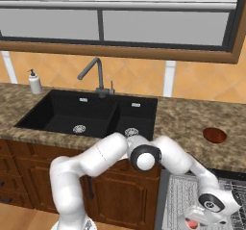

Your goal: Pick up the cup and bowl from the counter, place them in the dishwasher, and close the dishwasher door.

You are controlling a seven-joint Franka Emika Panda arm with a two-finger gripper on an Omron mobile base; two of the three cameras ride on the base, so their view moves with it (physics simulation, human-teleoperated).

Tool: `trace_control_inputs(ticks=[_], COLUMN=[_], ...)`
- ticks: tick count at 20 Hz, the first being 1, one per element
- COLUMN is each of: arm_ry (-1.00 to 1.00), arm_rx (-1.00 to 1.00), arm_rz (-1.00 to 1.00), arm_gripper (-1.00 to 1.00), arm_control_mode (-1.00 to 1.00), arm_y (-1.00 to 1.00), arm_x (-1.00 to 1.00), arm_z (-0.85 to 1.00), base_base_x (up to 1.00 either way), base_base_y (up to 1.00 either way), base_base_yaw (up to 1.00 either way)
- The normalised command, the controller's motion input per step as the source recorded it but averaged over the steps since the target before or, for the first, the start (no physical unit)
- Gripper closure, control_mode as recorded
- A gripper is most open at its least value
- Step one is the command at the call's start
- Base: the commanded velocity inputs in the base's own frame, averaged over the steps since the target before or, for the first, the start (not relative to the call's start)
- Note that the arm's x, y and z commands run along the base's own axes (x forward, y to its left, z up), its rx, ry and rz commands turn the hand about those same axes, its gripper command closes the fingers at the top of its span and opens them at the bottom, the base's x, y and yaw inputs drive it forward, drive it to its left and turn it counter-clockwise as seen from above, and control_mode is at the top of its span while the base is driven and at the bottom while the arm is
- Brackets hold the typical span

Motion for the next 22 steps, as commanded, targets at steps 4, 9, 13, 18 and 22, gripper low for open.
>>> trace_control_inputs(ticks=[4, 9, 13, 18, 22], arm_ry=[0.0, 0.0, 0.0, 0.03, 0.07], arm_rx=[-0.18, -0.36, -0.38, -0.38, -0.25], arm_rz=[-0.06, 0.0, 0.0, 0.0, 0.02], arm_gripper=[-1.0, -1.0, -1.0, -1.0, -1.0], arm_control_mode=[-1.0, -1.0, -1.0, -1.0, -1.0], arm_y=[0.0, 0.13, 0.06, 0.25, 0.19], arm_x=[-0.18, 0.0, 0.0, 0.01, 0.24], arm_z=[0.89, 0.99, 1.0, 1.0, 0.98], base_base_x=[0.0, 0.0, 0.0, 0.0, 0.0], base_base_y=[0.0, 0.0, 0.0, 0.0, 0.0], base_base_yaw=[0.0, 0.0, 0.0, 0.0, 0.0])
